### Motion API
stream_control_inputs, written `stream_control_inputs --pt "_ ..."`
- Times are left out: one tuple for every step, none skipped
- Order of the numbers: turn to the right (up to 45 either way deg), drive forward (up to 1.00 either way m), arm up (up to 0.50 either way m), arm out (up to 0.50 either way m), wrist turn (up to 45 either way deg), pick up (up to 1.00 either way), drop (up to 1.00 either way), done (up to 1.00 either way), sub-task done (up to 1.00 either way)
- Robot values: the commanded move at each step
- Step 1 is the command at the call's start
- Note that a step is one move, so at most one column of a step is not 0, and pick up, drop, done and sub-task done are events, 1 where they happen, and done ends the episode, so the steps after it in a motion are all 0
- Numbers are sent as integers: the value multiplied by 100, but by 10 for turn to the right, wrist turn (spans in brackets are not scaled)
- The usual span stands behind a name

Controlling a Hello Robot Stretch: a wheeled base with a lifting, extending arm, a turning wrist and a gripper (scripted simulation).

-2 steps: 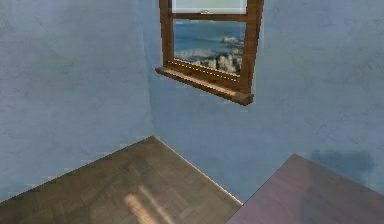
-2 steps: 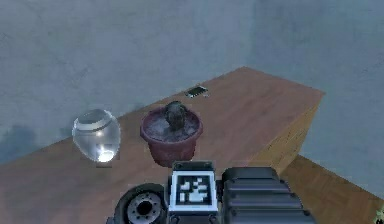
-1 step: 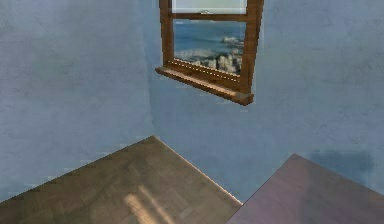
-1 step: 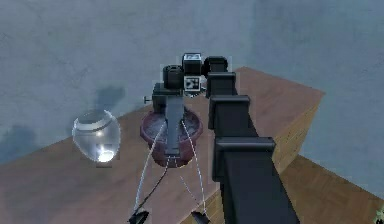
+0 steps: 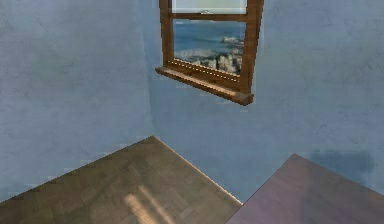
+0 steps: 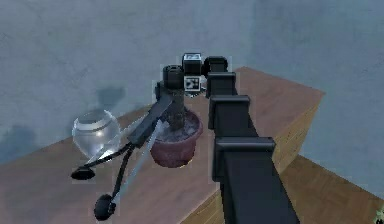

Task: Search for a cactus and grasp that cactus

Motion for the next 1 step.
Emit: stream_control_inputs --pt "0 0 0 0 450 0 0 0 0"
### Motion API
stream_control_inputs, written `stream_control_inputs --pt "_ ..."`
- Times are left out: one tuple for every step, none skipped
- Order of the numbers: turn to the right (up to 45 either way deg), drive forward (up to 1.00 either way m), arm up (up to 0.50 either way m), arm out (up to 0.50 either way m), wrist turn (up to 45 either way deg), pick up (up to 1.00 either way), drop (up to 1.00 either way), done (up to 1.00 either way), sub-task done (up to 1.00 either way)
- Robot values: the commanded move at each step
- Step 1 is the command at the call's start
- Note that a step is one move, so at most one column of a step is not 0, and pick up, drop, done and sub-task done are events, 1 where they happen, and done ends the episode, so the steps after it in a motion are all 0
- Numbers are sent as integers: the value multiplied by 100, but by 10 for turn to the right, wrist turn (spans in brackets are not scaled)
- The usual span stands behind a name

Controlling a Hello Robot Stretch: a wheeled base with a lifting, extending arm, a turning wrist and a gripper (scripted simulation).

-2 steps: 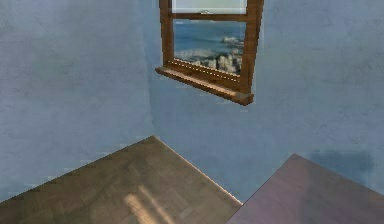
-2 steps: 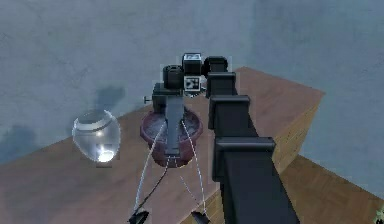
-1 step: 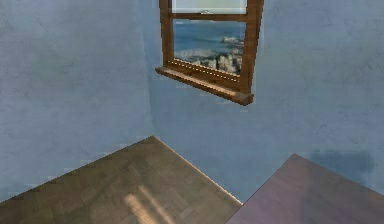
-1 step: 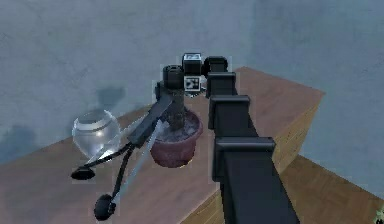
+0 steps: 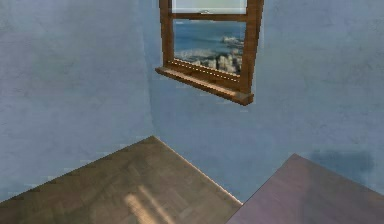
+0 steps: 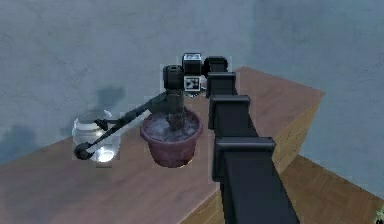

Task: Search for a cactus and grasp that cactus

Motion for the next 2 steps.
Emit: stream_control_inputs --pt "0 0 0 0 450 0 0 0 0" --pt "0 0 0 0 270 0 0 0 0"
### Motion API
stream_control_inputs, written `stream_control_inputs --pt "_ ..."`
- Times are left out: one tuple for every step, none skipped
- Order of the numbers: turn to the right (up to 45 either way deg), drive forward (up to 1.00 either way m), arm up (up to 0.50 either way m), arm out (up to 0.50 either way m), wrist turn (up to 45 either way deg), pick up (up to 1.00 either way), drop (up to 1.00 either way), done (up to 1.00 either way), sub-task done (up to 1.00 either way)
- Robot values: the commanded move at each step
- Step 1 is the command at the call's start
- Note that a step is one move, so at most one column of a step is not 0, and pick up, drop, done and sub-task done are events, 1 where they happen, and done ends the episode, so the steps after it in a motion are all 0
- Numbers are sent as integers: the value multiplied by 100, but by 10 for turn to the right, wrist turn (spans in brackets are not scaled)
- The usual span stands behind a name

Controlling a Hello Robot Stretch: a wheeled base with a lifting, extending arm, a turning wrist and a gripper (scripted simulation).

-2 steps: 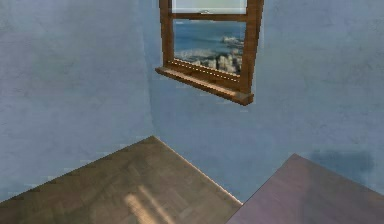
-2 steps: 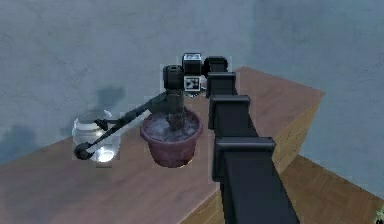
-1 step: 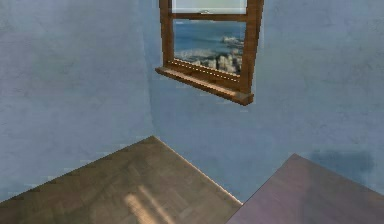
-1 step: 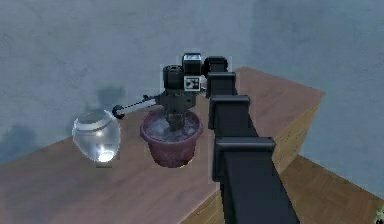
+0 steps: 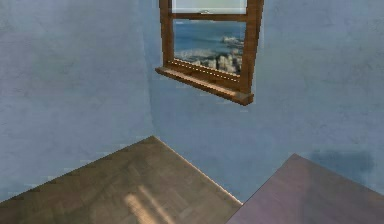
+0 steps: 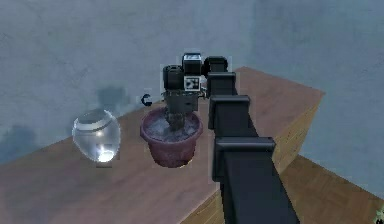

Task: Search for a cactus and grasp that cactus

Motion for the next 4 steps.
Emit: stream_control_inputs --pt "0 0 -20 0 0 0 0 0 0" --pt "0 0 0 0 0 100 0 0 0" --pt "0 0 10 0 0 0 0 0 0" --pt "0 0 0 0 0 0 0 100 0"
